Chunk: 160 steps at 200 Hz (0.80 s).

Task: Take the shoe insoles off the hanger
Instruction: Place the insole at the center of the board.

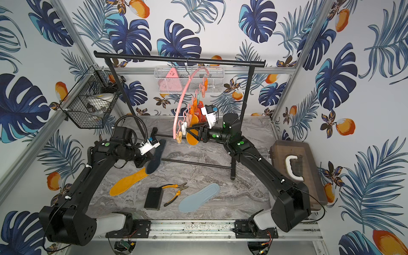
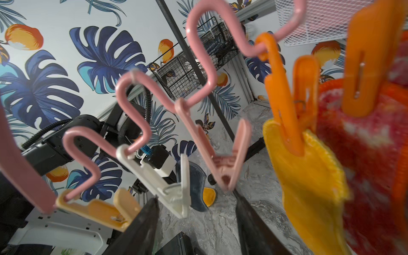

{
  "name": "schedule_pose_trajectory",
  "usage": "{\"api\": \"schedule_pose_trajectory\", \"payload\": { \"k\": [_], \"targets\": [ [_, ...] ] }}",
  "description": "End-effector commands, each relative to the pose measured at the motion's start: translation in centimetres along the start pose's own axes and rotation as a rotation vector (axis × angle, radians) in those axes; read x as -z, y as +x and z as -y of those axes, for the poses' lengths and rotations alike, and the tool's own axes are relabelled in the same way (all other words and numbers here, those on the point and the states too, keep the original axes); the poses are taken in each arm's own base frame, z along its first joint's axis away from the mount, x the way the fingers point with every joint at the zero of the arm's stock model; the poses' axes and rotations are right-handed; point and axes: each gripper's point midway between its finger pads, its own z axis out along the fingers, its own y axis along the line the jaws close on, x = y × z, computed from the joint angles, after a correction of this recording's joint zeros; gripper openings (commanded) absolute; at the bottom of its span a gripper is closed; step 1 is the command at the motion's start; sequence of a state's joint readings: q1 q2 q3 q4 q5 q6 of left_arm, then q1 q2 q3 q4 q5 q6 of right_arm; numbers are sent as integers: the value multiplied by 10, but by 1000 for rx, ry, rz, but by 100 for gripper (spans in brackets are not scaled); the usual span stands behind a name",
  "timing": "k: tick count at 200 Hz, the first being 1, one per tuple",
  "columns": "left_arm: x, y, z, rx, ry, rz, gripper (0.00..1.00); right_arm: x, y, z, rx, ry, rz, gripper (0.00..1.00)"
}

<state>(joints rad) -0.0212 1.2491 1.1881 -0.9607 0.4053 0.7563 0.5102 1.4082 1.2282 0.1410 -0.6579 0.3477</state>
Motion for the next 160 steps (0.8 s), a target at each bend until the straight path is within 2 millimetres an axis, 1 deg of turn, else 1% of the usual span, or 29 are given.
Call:
{"api": "schedule_pose_trajectory", "payload": {
  "k": [1, 7, 9, 12, 40, 53, 55, 86, 109, 134, 160],
  "targets": [
    [5, 27, -13, 50, -121, -101, 0, 12, 6, 9, 23, 85, 29, 60],
    [5, 34, -15, 52, -147, -126, 0, 16, 5, 9, 24, 95, 39, 61],
    [5, 37, -17, 53, -156, -134, 0, 16, 14, 13, 12, 105, 27, 61],
    [5, 40, -19, 54, -173, -145, 0, 18, 19, 15, 5, 114, 23, 61],
    [2, 77, -32, 87, -271, -276, 0, 38, 47, 26, -9, 200, 5, 63],
    [0, 88, -31, 104, -270, -318, 0, 48, 60, 32, -10, 252, -14, 63],
    [1, 93, -33, 127, -277, -328, 0, 49, 61, 33, -8, 259, -15, 63],
    [-1, 112, -34, 186, -284, -387, 0, 68, 85, 37, 2, 318, -41, 63],
    [-2, 126, -41, 202, -334, -436, 0, 78, 93, 34, 6, 324, -45, 63],
    [8, 132, -49, 204, -386, -468, 0, 85, 99, 33, 19, 331, -43, 63],
    [23, 144, -74, 170, -525, -537, 0, 89, 101, 33, 37, 345, -38, 63]
  ]
}}
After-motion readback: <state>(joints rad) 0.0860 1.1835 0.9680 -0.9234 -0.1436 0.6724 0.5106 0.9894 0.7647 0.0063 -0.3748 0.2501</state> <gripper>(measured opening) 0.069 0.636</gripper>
